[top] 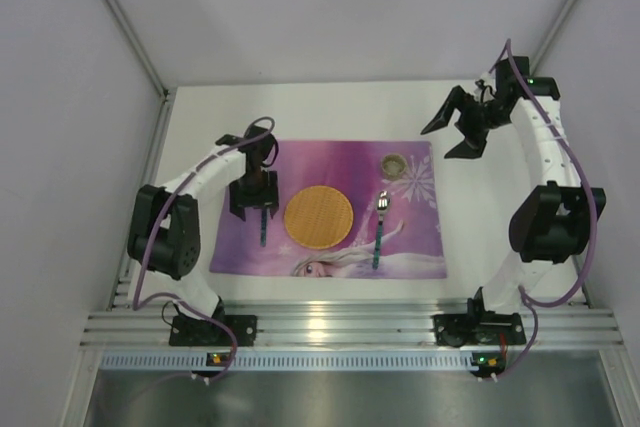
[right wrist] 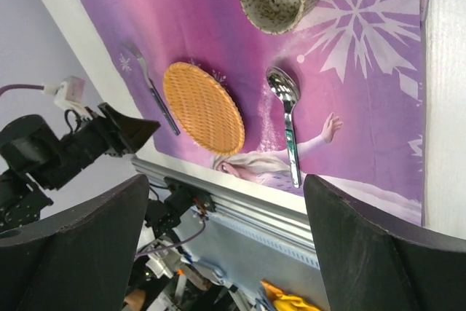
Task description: Set the dinner table for one person
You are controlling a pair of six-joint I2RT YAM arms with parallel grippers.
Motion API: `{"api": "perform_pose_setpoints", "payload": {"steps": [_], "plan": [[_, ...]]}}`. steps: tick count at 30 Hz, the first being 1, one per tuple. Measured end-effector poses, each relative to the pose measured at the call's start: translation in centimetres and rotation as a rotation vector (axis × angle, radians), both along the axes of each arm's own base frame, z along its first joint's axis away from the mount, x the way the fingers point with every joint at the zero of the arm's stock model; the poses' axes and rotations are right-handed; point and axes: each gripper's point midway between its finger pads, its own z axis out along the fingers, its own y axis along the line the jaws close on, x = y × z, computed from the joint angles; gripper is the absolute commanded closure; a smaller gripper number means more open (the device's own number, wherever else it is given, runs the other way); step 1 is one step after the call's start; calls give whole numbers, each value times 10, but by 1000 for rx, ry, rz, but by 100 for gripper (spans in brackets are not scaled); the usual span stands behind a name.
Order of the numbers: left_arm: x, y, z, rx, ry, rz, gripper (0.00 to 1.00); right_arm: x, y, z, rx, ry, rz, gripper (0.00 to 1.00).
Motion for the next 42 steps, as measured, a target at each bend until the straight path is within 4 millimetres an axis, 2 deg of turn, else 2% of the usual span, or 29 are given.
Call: {"api": "perform_pose_setpoints", "payload": {"steps": [3,5,7,9,11,12,13,14,15,17,19,20,21,22,24,26,29,31,34,37,38,41,42], "plan": [[28,-8,25,-23,-90,8,27,6,4,9,14,-44,-2,12],[52,-8,48,-8,-191,34,25,11,9,24,27,-114,5,11],[78,-5,82,-2,-361,70,23,11,19,48,26,-221,34,9],[93,3,128,-13,-583,103,24,3,32,79,13,-353,71,5],[101,12,171,-49,-859,119,29,-12,41,112,-4,-498,97,0],[96,20,189,-56,-987,117,30,-22,44,129,-15,-581,99,0],[88,29,198,-46,-1115,102,29,-38,44,146,-30,-680,94,0],[82,38,205,-31,-1244,96,24,-52,42,155,-39,-734,84,0],[76,48,202,4,-1319,94,21,-68,37,163,-53,-792,60,0],[73,61,172,71,-1362,93,23,-88,27,167,-80,-855,9,0],[67,76,116,157,-1277,62,24,-99,16,165,-109,-889,-57,0],[62,83,86,194,-1220,44,24,-100,12,160,-117,-882,-89,0],[57,89,67,216,-1178,36,24,-99,6,149,-128,-855,-131,0],[52,95,50,232,-1144,29,23,-97,2,138,-141,-829,-168,0],[47,104,30,240,-1122,46,23,-94,-7,113,-171,-761,-231,0],[49,113,23,243,-1136,75,23,-92,-13,93,-195,-704,-266,0],[56,121,14,249,-1137,94,23,-94,-17,83,-209,-684,-287,0],[63,118,9,232,-1143,79,23,-99,-18,85,-209,-708,-291,0],[78,109,5,183,-1153,41,31,-109,-19,96,-204,-764,-286,0],[101,97,5,143,-1155,-19,37,-112,-18,102,-190,-816,-280,0],[109,95,9,131,-1190,-28,32,-112,-17,102,-185,-824,-277,0],[115,99,-5,110,-1176,-33,33,-110,-13,94,-170,-827,-263,0],[114,101,-8,109,-1167,-29,18,-109,-12,89,-168,-818,-257,0]]}}
